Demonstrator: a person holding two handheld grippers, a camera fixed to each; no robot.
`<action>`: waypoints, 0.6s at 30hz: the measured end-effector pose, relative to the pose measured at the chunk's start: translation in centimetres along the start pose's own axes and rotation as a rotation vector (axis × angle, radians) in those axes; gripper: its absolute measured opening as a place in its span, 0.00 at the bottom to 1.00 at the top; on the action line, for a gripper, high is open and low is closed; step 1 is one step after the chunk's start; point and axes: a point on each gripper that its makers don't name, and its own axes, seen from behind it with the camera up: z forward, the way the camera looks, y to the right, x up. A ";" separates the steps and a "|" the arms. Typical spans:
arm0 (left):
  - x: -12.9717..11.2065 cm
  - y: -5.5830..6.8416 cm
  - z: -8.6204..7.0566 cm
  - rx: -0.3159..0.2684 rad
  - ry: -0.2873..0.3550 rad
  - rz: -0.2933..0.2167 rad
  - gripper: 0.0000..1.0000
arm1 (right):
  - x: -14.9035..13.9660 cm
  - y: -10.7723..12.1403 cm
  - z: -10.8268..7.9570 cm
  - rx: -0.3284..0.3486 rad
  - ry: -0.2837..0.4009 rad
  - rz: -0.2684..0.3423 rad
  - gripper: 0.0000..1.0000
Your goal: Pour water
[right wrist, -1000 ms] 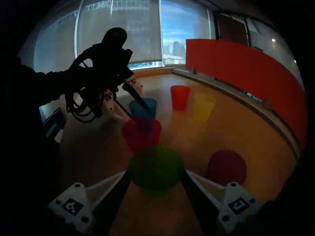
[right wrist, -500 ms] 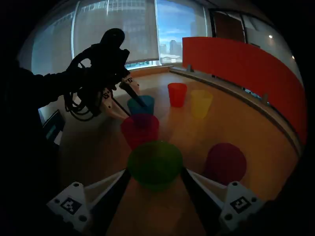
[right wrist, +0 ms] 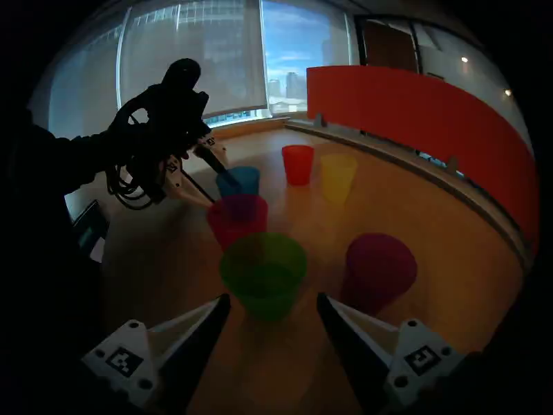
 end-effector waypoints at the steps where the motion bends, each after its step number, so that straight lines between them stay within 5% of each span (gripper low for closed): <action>1: -0.1 0.0 -0.2 0.004 0.000 0.000 0.85 | -0.1 0.0 -0.2 -0.004 0.001 0.001 0.97; 18: -1.4 -1.1 -3.5 0.087 0.021 -0.023 0.85 | -0.2 0.4 -3.4 -0.090 0.031 0.011 0.97</action>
